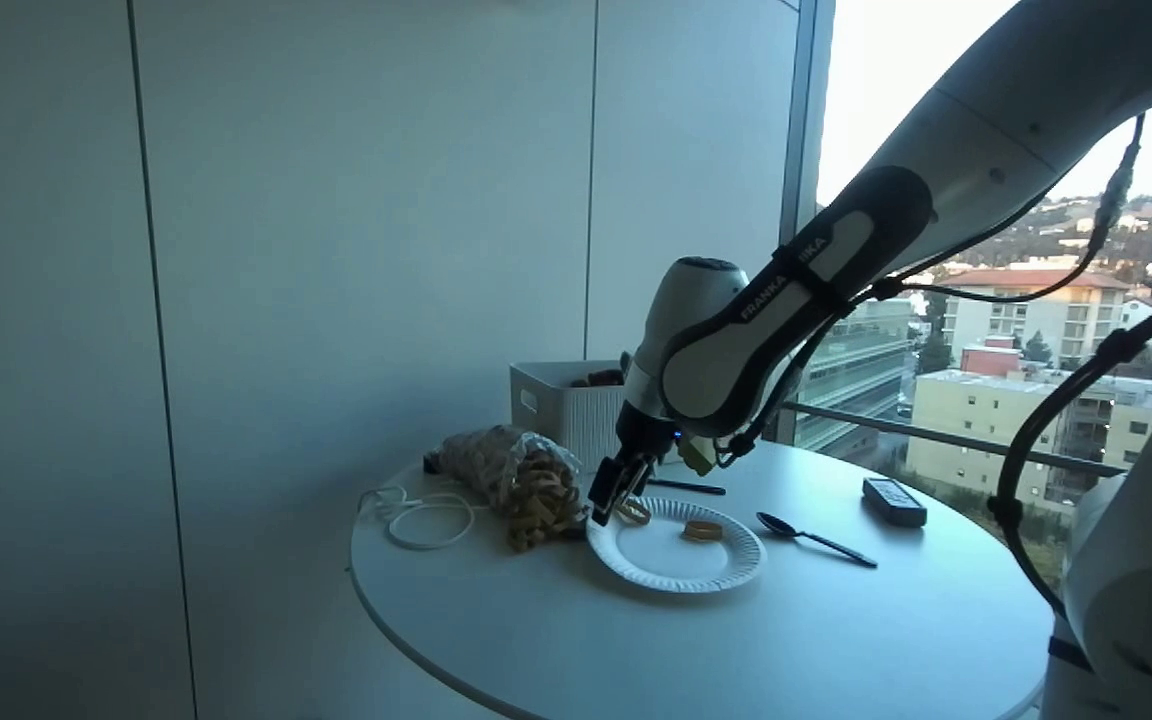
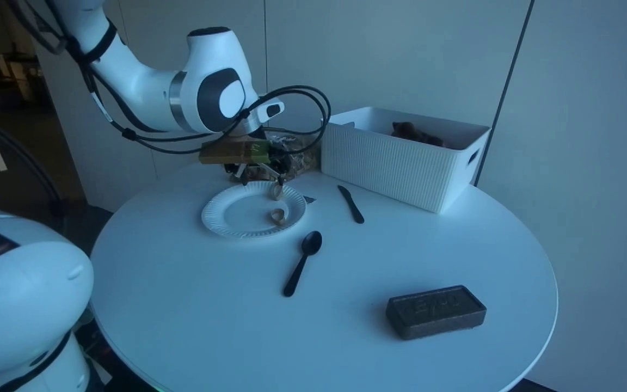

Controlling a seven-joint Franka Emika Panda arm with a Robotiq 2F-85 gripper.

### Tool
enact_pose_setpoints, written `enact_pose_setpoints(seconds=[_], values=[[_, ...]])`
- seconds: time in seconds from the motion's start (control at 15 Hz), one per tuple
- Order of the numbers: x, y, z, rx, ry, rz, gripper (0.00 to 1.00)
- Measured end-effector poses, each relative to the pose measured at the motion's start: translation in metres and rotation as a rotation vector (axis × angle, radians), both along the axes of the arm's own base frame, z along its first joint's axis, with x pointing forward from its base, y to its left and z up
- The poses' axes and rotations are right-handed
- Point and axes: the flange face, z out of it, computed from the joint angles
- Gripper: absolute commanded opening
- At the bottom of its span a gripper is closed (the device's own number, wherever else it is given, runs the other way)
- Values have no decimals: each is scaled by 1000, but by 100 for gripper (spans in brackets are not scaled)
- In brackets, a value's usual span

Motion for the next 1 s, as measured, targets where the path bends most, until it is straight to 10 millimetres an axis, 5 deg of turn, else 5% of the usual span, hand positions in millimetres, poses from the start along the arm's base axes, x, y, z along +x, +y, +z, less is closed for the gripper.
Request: enact_pose_setpoints(seconds=[0.73, 0.8, 1.0], values=[[15, -28, -13, 50, 18, -118, 100], [14, -27, -14, 49, 22, -116, 75], [11, -21, -19, 50, 36, -105, 59]])
